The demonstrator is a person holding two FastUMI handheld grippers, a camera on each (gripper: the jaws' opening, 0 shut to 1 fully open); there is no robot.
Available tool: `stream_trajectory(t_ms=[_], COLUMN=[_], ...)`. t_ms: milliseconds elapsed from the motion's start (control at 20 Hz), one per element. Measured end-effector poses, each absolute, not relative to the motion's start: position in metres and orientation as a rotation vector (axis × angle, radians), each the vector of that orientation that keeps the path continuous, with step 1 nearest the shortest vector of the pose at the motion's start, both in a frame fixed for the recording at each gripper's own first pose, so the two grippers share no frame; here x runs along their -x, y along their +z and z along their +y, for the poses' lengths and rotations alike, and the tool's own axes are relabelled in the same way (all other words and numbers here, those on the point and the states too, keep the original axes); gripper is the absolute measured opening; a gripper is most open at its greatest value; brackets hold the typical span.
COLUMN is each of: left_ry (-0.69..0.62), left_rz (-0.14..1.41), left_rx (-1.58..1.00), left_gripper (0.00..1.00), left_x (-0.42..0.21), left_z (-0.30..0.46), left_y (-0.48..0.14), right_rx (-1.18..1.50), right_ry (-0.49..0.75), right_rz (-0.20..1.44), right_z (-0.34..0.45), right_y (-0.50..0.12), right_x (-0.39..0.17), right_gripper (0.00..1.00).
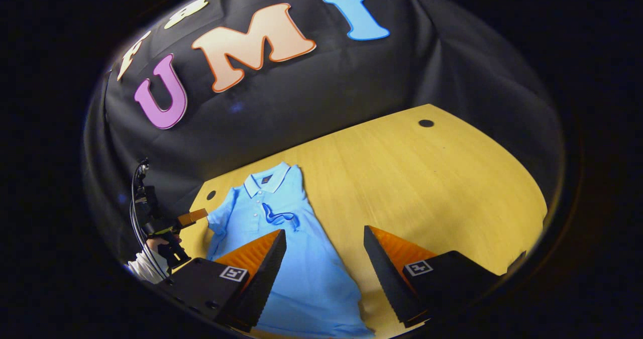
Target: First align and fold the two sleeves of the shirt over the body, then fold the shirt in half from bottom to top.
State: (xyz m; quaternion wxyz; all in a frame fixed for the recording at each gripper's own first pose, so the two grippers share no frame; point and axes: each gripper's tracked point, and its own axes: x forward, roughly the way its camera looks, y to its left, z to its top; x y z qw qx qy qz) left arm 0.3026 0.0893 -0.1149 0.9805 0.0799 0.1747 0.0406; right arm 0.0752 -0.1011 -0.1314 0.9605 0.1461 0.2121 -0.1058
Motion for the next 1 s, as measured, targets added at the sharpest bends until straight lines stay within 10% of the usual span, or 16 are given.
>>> stream_trajectory(t_ms=[650,1000], left_ry=[0.129,0.083], left_rz=[0.452,0.450], left_rx=[-0.216,-0.211], left_gripper=[0.88,0.08], left_x=[-0.329,-0.330], left_z=[0.113,0.100], left_y=[-0.158,-0.158], right_rx=[-0.317,-0.325], right_ry=[-0.304,-0.290], right_rz=[0.491,0.476], right_z=[-0.093,-0.077], right_y=[-0.142,-0.139], right_x=[-0.024,-0.035], right_gripper=[0.91,0.98])
